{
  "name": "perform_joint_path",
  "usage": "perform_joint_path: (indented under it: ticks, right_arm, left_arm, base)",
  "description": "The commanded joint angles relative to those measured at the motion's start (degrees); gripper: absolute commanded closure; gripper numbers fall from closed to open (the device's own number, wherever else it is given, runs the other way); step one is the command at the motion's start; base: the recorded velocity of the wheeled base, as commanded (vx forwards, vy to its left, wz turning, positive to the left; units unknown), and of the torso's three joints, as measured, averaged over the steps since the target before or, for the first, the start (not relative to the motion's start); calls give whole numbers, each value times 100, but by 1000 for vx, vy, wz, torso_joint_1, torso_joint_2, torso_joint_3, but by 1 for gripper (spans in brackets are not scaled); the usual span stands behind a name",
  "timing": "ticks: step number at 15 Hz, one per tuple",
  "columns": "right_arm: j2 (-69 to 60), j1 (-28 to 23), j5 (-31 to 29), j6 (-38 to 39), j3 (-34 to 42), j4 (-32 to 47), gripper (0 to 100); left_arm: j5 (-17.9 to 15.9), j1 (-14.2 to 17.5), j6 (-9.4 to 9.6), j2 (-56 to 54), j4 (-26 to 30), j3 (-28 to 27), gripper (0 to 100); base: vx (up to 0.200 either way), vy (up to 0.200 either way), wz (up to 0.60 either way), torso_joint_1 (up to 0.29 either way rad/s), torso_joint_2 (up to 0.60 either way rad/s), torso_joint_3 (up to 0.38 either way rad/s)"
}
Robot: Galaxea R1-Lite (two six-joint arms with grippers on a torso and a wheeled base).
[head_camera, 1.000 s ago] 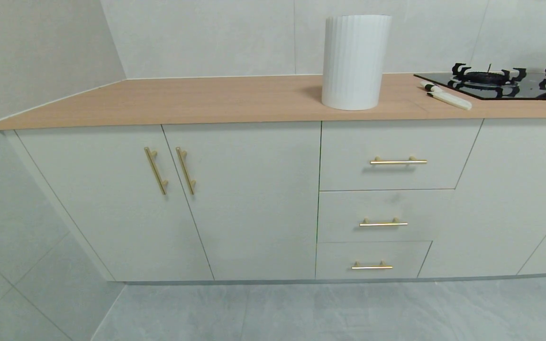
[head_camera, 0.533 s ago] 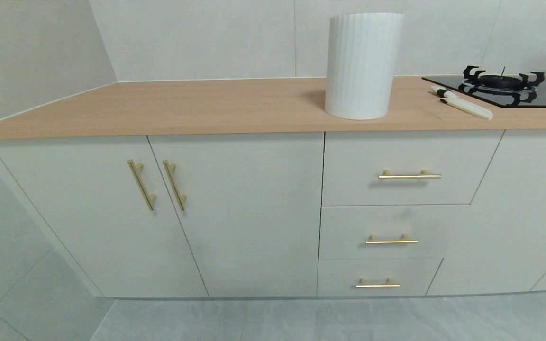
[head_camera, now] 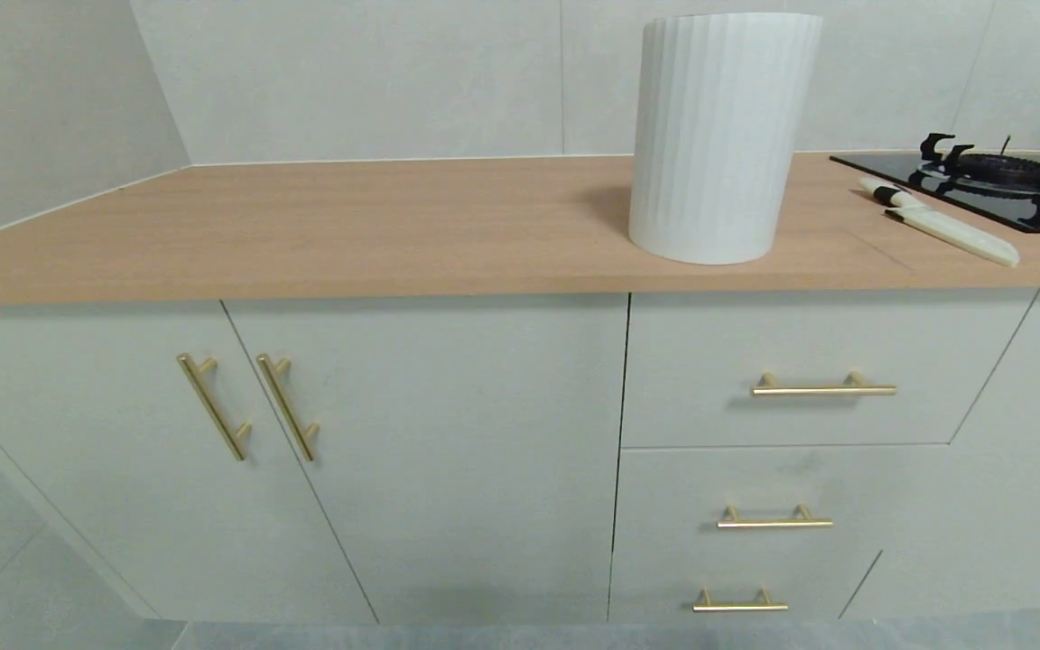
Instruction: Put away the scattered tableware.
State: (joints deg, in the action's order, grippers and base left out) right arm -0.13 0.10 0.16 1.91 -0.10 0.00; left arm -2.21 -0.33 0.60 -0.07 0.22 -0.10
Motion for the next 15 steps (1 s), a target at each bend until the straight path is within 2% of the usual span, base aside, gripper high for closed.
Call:
perform_joint_path:
  ticks: [1,5,15]
  right_arm:
    - [13,-1,2,2,1,0,0]
    - [13,-1,2,11,1,0,0]
    - [13,-1,2,11,1,0,0]
  left_arm:
    - [1,-2,2,7,4,1,0]
    - [1,-2,11,7,4,1,0]
    - [1,-2,11,7,4,1,0]
  base:
    - [200,0,0,7,2,7]
    - [200,0,0,-1,1,4]
    - [0,0,0,0,0,0]
